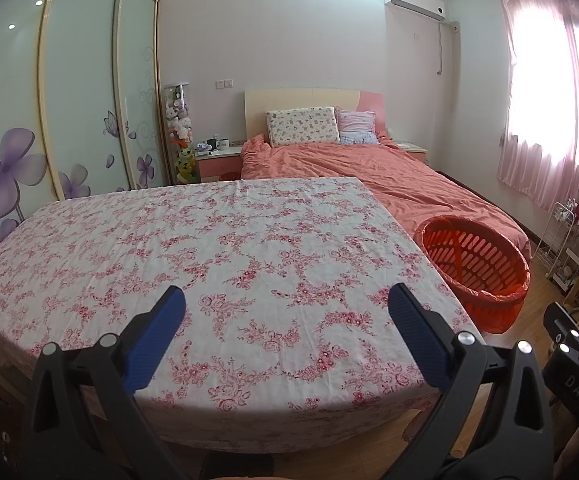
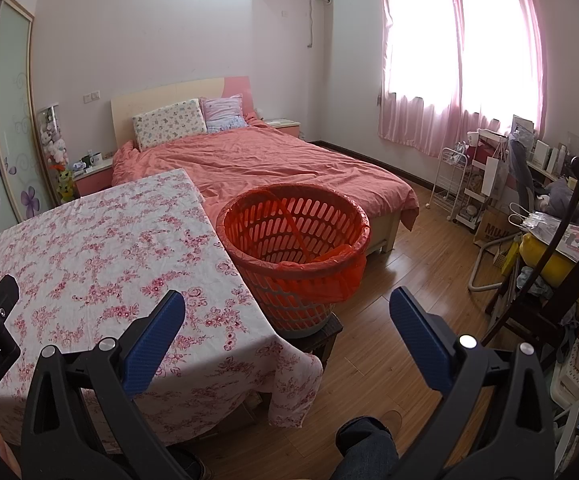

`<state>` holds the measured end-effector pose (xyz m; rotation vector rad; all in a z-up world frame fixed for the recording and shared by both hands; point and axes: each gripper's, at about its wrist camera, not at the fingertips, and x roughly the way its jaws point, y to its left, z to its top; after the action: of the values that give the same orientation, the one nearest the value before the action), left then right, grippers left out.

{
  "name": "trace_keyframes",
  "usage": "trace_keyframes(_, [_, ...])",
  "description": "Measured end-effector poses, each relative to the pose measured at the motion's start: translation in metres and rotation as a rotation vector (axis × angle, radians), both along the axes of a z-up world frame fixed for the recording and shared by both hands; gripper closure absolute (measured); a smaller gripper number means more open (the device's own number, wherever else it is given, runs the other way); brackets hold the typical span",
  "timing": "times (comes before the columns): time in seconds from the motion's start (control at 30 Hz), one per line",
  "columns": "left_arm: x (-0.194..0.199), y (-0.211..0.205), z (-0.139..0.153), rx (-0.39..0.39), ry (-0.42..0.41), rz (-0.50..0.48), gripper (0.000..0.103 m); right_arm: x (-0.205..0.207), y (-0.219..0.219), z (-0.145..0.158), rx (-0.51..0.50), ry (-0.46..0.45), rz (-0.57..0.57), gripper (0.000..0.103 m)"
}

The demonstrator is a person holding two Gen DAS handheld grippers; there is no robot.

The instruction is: Collect trash

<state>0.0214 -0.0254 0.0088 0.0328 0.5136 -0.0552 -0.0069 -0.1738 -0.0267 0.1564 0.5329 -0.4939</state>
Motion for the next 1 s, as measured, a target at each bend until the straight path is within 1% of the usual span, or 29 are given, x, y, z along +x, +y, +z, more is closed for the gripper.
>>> trace_keyframes(1.0, [0.0005, 0.0003, 0.0014, 0.001, 0.000, 0.000, 0.004, 0.0026, 0.0011, -0.0027, -0.001, 0.000, 0.005, 0.002])
